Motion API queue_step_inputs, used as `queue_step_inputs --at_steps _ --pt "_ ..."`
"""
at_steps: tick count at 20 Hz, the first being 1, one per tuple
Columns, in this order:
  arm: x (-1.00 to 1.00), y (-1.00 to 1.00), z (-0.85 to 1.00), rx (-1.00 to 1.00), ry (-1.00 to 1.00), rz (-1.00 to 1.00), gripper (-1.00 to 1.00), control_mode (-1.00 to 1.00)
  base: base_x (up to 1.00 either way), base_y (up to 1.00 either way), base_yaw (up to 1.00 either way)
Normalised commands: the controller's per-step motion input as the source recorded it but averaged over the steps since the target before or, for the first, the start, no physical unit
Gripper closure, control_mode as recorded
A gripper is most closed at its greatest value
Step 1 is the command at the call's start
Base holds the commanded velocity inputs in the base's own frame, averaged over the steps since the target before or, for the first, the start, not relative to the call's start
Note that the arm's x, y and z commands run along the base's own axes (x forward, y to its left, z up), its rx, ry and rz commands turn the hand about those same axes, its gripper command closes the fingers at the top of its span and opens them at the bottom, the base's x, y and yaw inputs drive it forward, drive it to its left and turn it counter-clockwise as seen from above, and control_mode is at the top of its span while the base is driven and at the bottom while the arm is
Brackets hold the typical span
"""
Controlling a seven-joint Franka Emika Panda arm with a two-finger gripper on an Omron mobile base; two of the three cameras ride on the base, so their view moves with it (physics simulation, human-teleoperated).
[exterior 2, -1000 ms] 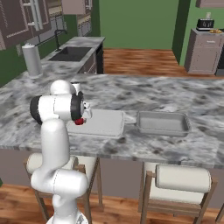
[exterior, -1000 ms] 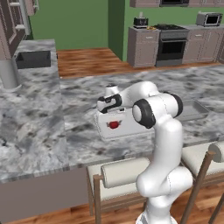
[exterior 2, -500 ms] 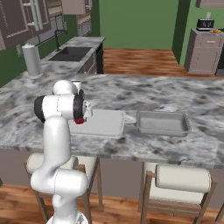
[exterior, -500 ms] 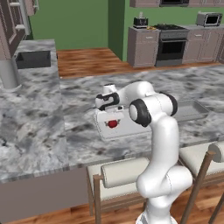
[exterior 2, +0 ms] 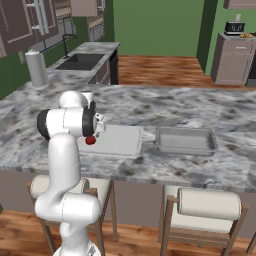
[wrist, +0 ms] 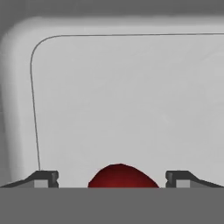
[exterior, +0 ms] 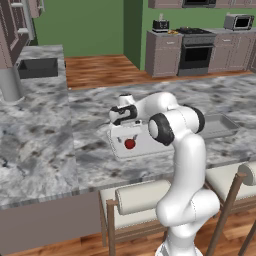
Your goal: Place the cold items (carrot and tomato) from the fridge in one tupperware on the dining counter. Place the warm items (kebab skewer and hot dog) in the stove area in another tupperware.
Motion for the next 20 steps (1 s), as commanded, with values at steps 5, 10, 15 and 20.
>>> queue_step_inputs --at_steps 5,10,15,20 --pt "-0.17 -0.24 0.33 0.1 -0.16 0.0 -1.0 -1.0 0.0 0.0 0.0" --pt "-0.32 -0.4 0.53 0.14 -0.22 0.0 -1.0 -1.0 0.0 0.0 0.0" --pt "-0.41 -0.3 0.58 0.13 -0.15 -0.01 -1.0 -1.0 0.0 0.0 0.0" --pt "-0.58 -0.12 0.72 0.04 -0.03 0.0 -1.0 -1.0 0.0 0.0 0.0"
